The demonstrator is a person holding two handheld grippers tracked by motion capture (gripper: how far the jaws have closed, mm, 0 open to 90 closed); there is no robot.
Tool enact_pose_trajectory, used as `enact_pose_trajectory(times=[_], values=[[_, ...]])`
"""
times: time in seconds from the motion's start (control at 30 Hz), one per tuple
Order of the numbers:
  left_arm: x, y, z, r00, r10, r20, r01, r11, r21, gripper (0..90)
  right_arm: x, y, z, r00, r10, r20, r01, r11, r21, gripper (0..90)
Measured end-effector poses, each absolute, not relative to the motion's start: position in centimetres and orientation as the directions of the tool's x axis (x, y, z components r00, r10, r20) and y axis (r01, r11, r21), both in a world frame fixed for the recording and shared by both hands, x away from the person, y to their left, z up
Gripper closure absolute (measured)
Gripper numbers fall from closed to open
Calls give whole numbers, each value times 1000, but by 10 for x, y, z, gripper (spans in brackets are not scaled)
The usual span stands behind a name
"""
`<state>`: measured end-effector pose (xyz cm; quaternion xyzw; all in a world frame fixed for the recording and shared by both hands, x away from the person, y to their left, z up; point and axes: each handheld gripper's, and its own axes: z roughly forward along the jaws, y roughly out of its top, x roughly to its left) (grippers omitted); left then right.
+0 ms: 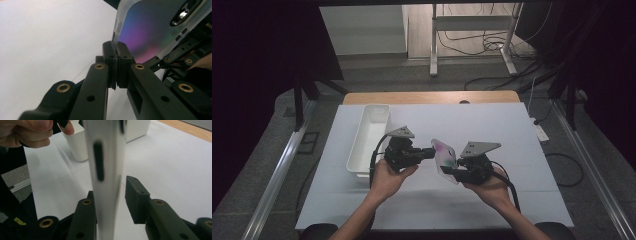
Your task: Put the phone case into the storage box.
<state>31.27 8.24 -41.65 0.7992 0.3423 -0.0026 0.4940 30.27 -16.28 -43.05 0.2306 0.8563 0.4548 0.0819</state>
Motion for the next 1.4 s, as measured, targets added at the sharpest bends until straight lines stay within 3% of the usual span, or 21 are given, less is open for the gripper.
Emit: enact_pose_trajectory(times=[0.17, 0.37, 0.63, 0.9, 1.4], values=[[312, 80, -417, 766, 552, -329, 546, -288, 787, 879, 303, -161, -432, -882, 465, 76, 325, 484, 812, 578], [310, 77, -418, 768, 562, -307, 539, -308, 784, 880, 304, -155, -436, -882, 465, 72, 328, 499, 802, 357], [310, 74, -420, 765, 579, -283, 536, -329, 777, 879, 304, -152, -438, -885, 459, 79, 323, 484, 813, 160], [311, 76, -421, 755, 602, -261, 537, -340, 772, 879, 302, -150, -438, -896, 441, 57, 302, 511, 805, 88], [316, 87, -421, 739, 626, -249, 545, -339, 767, 879, 303, -157, -441, -888, 458, 53, 322, 534, 782, 43]])
